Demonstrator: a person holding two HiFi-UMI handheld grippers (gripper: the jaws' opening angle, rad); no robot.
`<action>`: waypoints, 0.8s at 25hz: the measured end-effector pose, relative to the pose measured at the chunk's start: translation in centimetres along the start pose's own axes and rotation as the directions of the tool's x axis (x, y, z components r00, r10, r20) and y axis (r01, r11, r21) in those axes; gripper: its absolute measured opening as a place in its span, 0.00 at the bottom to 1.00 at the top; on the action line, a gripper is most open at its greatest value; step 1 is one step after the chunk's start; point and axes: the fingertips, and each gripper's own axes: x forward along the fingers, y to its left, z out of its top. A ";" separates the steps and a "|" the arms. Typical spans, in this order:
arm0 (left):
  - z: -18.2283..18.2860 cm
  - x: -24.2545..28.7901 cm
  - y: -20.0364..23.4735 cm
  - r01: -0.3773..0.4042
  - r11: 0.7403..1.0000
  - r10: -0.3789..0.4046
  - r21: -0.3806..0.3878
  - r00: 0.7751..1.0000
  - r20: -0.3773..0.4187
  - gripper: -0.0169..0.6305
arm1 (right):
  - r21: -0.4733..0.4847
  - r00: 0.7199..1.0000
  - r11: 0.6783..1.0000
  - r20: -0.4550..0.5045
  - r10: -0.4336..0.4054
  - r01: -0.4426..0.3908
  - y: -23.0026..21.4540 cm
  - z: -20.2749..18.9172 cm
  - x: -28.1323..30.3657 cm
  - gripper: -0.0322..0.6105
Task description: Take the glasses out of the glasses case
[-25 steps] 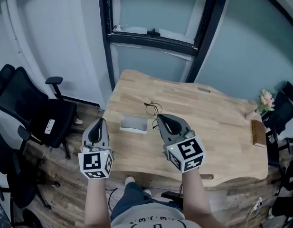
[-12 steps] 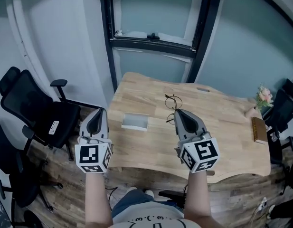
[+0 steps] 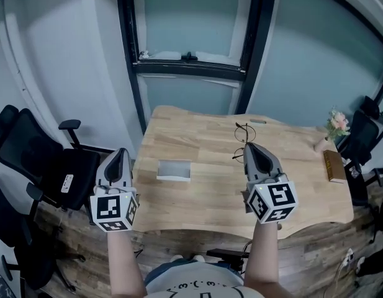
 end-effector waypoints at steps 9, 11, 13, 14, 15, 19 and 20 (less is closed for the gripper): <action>0.1 1.8 -0.4 0.038 0.999 -0.038 0.008 0.999 0.021 0.05 | -0.089 0.999 0.996 0.033 -0.025 0.028 0.8 0.9 0.5 0.07; 0.2 2.2 -0.3 0.039 0.999 -0.039 0.006 0.999 0.027 0.05 | -0.095 0.999 0.995 0.028 -0.024 0.027 0.9 0.8 0.8 0.07; 0.3 2.5 -0.4 0.043 0.999 -0.044 0.006 0.999 0.030 0.05 | -0.102 0.999 0.994 0.025 -0.023 0.025 0.9 0.8 0.9 0.07; 0.3 2.6 -0.5 0.048 0.999 -0.048 0.007 0.998 0.031 0.05 | -0.106 0.999 0.994 0.024 -0.023 0.026 0.9 0.8 1.0 0.07; 0.3 2.6 -0.7 0.053 0.999 -0.053 0.009 0.998 0.032 0.05 | -0.111 0.999 0.993 0.025 -0.025 0.027 0.9 0.9 1.0 0.07; 0.4 2.7 -0.7 0.063 0.998 -0.063 0.007 0.997 0.038 0.05 | -0.129 0.999 0.991 0.028 -0.034 0.037 1.1 1.1 1.0 0.07; 0.5 2.8 -0.7 0.064 0.998 -0.064 0.005 0.997 0.040 0.05 | -0.136 0.999 0.990 0.027 -0.035 0.039 1.3 1.2 1.0 0.07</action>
